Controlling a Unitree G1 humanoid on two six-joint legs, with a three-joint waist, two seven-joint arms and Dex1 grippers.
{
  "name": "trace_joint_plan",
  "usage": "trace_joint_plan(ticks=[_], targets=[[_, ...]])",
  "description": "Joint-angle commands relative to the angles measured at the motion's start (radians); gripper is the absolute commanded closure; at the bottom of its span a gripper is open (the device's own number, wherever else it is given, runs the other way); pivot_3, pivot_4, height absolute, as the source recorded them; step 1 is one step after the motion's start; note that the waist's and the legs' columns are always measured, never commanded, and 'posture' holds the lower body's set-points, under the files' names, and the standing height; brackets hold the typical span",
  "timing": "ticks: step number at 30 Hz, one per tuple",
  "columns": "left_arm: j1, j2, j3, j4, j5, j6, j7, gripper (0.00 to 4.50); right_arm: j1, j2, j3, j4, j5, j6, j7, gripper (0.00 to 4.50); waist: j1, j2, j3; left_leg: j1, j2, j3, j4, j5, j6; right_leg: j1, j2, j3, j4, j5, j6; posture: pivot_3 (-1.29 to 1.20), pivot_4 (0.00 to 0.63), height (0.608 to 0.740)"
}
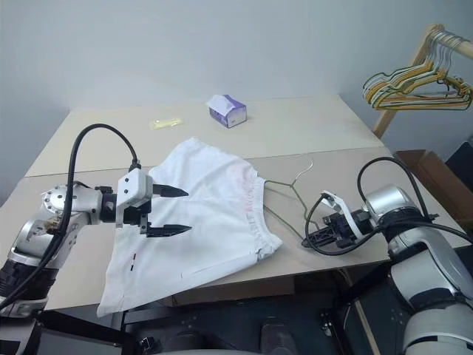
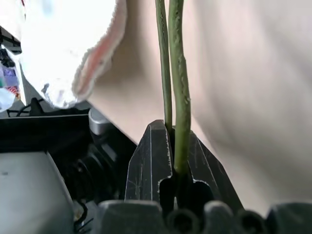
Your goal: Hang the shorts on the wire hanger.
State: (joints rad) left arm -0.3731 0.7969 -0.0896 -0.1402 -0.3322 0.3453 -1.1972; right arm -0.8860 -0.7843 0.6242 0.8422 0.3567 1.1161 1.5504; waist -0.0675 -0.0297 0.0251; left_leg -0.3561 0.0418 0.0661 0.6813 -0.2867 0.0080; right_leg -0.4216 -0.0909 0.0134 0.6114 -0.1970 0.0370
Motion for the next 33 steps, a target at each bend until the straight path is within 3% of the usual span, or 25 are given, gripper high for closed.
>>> trace_joint_plan(ticks=[1,9,13,20,26,33], targets=[[-0.009,0.002,0.012,-0.01,0.007,-0.018,0.008,0.02,-0.028,-0.007,-0.028,0.0,-0.002,-0.055,0.064,4.5,0.005,0.0,0.0,0.0,0.0,0.0,0.0,0.0,0.0,0.0,0.0,-0.001,0.0,0.0,0.0,-0.01,0.0,0.74],[-0.006,-0.008,0.013,-0.011,0.013,-0.019,0.016,0.02,-0.09,0.088,-0.226,0.181,-0.041,-0.091,-0.065,4.5,-0.002,0.0,0.0,0.0,0.0,-0.001,0.0,0.0,0.0,0.0,0.0,-0.001,0.001,0.0,0.0,-0.01,0.0,0.74],[-0.003,-0.009,0.014,-0.011,0.012,-0.021,0.017,0.02,-0.012,0.087,-0.331,0.057,-0.037,-0.249,-0.122,4.5,-0.002,0.0,0.0,-0.001,0.0,-0.001,0.0,0.0,0.0,0.0,0.0,-0.001,0.001,0.0,0.0,-0.02,0.0,0.74],[-0.022,-0.002,0.014,0.018,0.022,-0.048,0.004,0.02,0.214,0.082,-0.494,-0.344,-0.016,-0.57,-0.186,4.5,0.001,0.001,0.0,-0.001,0.0,-0.001,0.0,0.0,-0.001,0.0,0.0,-0.001,0.001,0.0,0.0,-0.03,0.0,0.74],[-0.069,0.003,0.011,0.065,0.038,-0.085,-0.009,0.02,0.196,0.142,-0.483,-0.353,-0.109,-0.715,-0.31,4.5,-0.006,0.001,0.0,0.002,0.001,0.0,0.0,0.0,-0.001,0.001,0.001,0.0,0.001,0.0,0.0,-0.03,0.0,0.74],[-0.225,-0.009,0.06,0.177,0.017,-0.128,-0.013,0.02,0.16,0.13,-0.426,-0.384,-0.242,-0.917,-0.314,4.5,0.001,0.001,0.0,-0.001,0.0,0.0,0.0,0.0,-0.001,0.0,0.0,-0.001,0.0,0.0,0.001,-0.03,0.0,0.74]])
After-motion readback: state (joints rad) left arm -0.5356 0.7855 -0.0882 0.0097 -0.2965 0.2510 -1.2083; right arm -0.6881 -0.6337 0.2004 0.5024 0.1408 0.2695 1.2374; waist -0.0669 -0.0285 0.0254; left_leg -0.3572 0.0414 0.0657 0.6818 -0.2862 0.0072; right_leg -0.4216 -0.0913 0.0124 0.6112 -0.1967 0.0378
